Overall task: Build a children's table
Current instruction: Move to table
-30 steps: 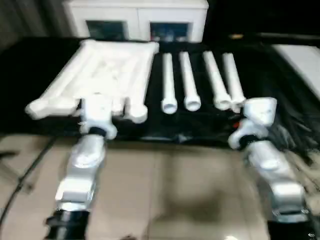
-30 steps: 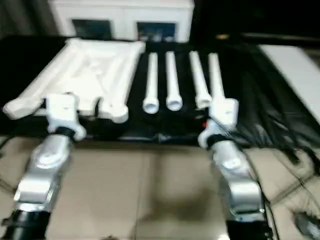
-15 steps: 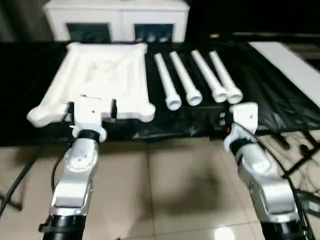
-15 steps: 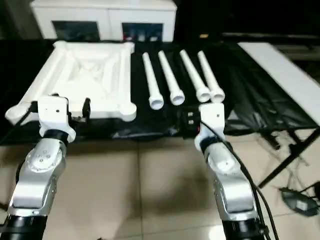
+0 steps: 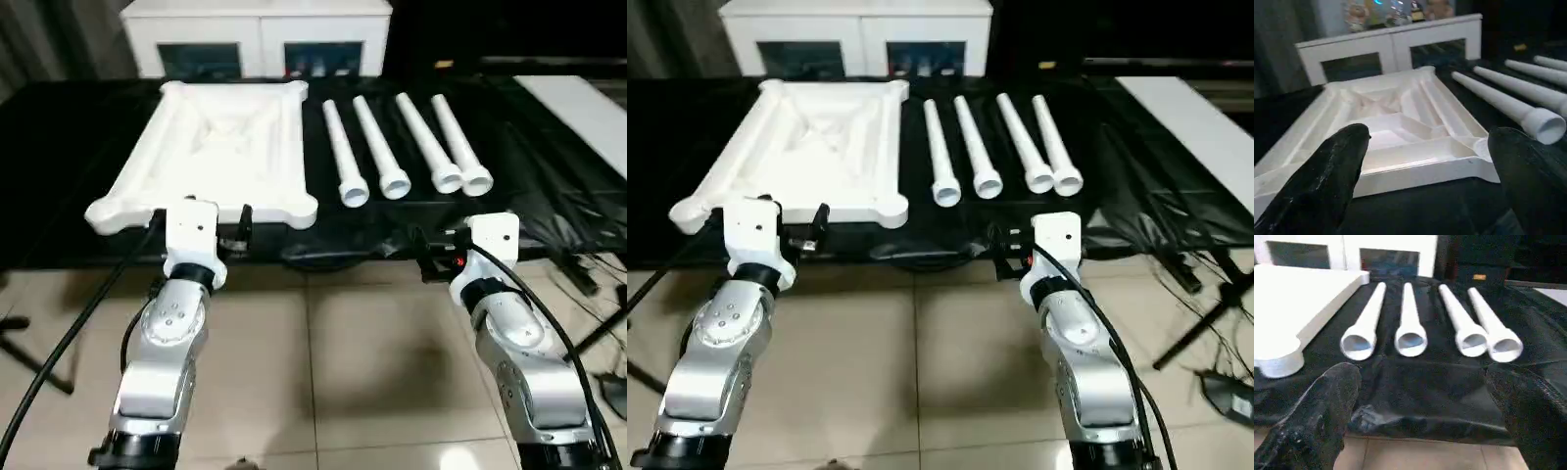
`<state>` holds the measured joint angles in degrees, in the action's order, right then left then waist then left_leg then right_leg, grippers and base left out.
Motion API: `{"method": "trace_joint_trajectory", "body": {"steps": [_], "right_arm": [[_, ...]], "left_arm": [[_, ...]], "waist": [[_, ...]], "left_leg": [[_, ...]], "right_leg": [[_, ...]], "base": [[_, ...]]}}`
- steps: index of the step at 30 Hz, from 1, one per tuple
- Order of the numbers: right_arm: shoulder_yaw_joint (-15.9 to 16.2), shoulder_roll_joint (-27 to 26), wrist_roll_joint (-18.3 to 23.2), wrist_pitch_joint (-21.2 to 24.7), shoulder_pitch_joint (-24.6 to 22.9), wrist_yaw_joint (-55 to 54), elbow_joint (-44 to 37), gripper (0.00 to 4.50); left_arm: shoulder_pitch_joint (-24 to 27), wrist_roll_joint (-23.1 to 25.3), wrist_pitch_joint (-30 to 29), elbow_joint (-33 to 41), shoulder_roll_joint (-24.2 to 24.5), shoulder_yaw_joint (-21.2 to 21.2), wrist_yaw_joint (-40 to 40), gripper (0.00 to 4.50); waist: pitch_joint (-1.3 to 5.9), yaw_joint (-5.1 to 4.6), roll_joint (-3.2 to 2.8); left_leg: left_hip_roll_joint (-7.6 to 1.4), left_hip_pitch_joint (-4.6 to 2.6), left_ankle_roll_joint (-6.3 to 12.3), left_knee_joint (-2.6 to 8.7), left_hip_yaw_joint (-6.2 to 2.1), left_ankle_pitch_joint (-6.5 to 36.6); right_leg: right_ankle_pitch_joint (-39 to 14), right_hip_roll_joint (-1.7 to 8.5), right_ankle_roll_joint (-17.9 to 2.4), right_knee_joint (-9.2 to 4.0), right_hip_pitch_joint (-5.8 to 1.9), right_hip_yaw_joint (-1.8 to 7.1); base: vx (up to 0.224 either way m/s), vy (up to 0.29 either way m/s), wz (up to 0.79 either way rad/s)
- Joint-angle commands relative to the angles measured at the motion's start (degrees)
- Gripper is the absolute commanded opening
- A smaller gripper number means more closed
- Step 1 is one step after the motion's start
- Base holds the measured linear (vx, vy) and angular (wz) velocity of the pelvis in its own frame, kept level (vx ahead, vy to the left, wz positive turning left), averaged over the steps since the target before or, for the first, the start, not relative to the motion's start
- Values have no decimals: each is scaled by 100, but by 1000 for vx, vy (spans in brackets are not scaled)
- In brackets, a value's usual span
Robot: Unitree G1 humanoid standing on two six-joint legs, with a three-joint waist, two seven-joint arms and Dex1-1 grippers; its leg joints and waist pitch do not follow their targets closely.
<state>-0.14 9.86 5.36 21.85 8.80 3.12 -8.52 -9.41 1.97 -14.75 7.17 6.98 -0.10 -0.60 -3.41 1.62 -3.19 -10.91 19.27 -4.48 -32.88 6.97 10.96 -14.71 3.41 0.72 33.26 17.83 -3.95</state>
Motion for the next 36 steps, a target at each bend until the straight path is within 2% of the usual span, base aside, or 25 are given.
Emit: {"method": "trace_joint_trajectory", "body": {"steps": [1,5,10,11,13,15,16,17,18,19,20,21,22,23,25,26,27,28,29,31,32,33,34,35,36], "right_arm": [[-106,27,38,-5,14,34,-97,450],[-206,48,67,33,10,15,-45,450],[-262,122,51,-23,62,111,10,450],[-274,138,21,-31,74,94,22,450],[-310,134,-7,-37,93,59,48,450],[-334,112,12,-25,106,70,66,450],[-332,106,-1,-31,110,64,70,450],[-335,98,0,-31,105,63,66,450],[-341,82,4,-29,96,63,58,450],[-315,93,-41,-56,81,69,44,450],[-296,86,-62,-59,66,69,27,450],[-262,103,-104,-80,47,75,7,450],[-235,110,-137,-93,36,66,-6,450],[-226,114,-150,-97,30,61,-12,450],[-204,134,-168,-88,-11,81,-51,450],[-214,133,-146,-58,-54,117,-86,450],[-214,133,-146,-58,-54,117,-86,450],[-205,147,-156,-55,-70,131,-100,450],[-193,157,-179,-62,-78,125,-106,450],[-206,171,-204,-94,-106,136,-105,450],[-213,161,-217,-103,-109,145,-101,450],[-209,153,-222,-95,-109,147,-101,450],[-204,148,-226,-90,-108,144,-100,450],[-224,113,-195,-59,-109,132,-111,450],[-233,92,-150,-18,-99,144,-113,450]], "left_arm": [[7,50,33,-107,17,-116,-82,439],[9,49,49,-116,-32,-107,-53,439],[54,47,88,-114,-58,-113,-50,439],[66,43,86,-100,-56,-118,-56,439],[72,43,91,-99,-55,-122,-57,439],[88,48,94,-96,-59,-117,-61,439],[89,49,95,-103,-55,-114,-69,439],[90,50,97,-104,-53,-116,-73,439],[91,52,99,-105,-49,-119,-80,439],[89,51,100,-106,-46,-116,-83,439],[87,44,102,-109,-34,-109,-96,439],[83,39,101,-113,-24,-102,-106,439],[79,31,102,-120,-11,-92,-119,439],[77,28,102,-123,-7,-89,-124,439],[70,23,96,-139,3,-90,-146,439],[66,24,95,-157,8,-91,-171,439],[66,24,95,-157,8,-91,-171,439],[60,22,93,-166,11,-95,-182,439],[46,26,95,-181,18,-102,-200,439],[28,44,85,-173,15,-147,-207,439],[5,36,86,-173,29,-163,-218,439],[2,31,90,-177,39,-167,-223,439],[-1,28,93,-183,45,-163,-229,439],[10,26,100,-181,55,-156,-237,439],[47,29,103,-152,56,-149,-237,439]], "waist": [[194,-148,-11],[363,-152,84],[484,-168,70],[504,-148,76],[542,-92,64],[570,-129,46],[586,-255,5],[593,-422,87],[563,-418,137],[480,-202,366],[465,8,549],[345,197,455],[306,219,374],[325,167,337],[345,183,-15],[219,-206,-395],[353,-291,-524],[557,-410,-316],[500,-476,-311],[450,-526,-191],[322,-419,163],[115,-206,290],[251,-240,317],[305,-296,227],[250,-180,365]], "left_leg": [[-79,-253,-22,538,-104,4151],[65,32,456,459,94,2176],[81,-138,1275,347,58,651],[153,-102,1553,277,45,187],[200,-221,1983,191,-1,-358],[102,-508,2551,118,-216,-1117],[-198,-998,3012,58,-547,-1579],[-597,-1299,3569,105,-978,-2001],[-613,-1235,3656,130,-1055,-2071],[357,-330,2806,-284,-472,-1374],[908,516,2469,-757,-173,-168],[722,738,1658,-1164,-190,748],[571,754,850,-1097,-255,417],[550,711,719,-748,-203,-186],[313,445,931,-262,-247,-344],[-16,123,1802,472,-1059,1219],[41,-226,2413,454,-1355,1718],[-62,-611,3420,285,-1779,1781],[92,-578,3670,251,-1914,929],[282,-410,3434,378,-2013,601],[879,187,2186,369,-1747,1246],[1023,629,1833,91,-1361,1774],[786,703,1594,-1198,-691,1410],[672,566,1004,-1193,-654,989],[745,883,893,-1054,-423,453]], "right_leg": [[-2902,190,-265,-590,-41,6],[-2003,265,-772,-611,-427,244],[-242,98,-1176,-395,-482,209],[185,59,-1141,-342,-564,207],[658,-20,-993,-237,-546,202],[910,-114,-681,-7,-349,129],[417,-29,-419,273,221,72],[-492,214,36,602,712,137],[-637,333,190,662,765,238],[147,418,304,154,-122,590],[681,486,602,-69,-919,998],[2100,921,191,-269,-909,1417],[2350,786,-266,-227,-876,1109],[1714,450,-342,-289,-865,686],[332,374,-317,-502,-735,506],[-1134,-253,-61,232,-565,-241],[-1502,-400,-34,651,-305,-216],[-1484,-314,88,942,107,3],[-1265,-265,264,1007,286,152],[-918,-222,331,1027,279,329],[-475,256,382,110,-134,964],[-1451,682,550,-387,-305,1118],[-2240,1467,955,-790,-637,1147],[-2637,1113,644,-663,-526,1302],[-2205,634,-205,-544,-937,1071]], "base": [[121,98,-31],[89,37,-8],[144,4,8],[185,-4,6],[164,-8,10],[147,-20,14],[117,-49,-2],[117,-49,-2],[57,-111,-34],[-1,-74,-24],[63,-79,-10],[124,7,28],[178,-9,15],[113,-3,1],[129,6,-5],[138,32,-6],[167,55,3],[152,12,43],[152,12,43],[84,-23,43],[71,-31,44],[78,-75,60],[99,-64,31],[99,-64,31],[141,-41,-3]]}}
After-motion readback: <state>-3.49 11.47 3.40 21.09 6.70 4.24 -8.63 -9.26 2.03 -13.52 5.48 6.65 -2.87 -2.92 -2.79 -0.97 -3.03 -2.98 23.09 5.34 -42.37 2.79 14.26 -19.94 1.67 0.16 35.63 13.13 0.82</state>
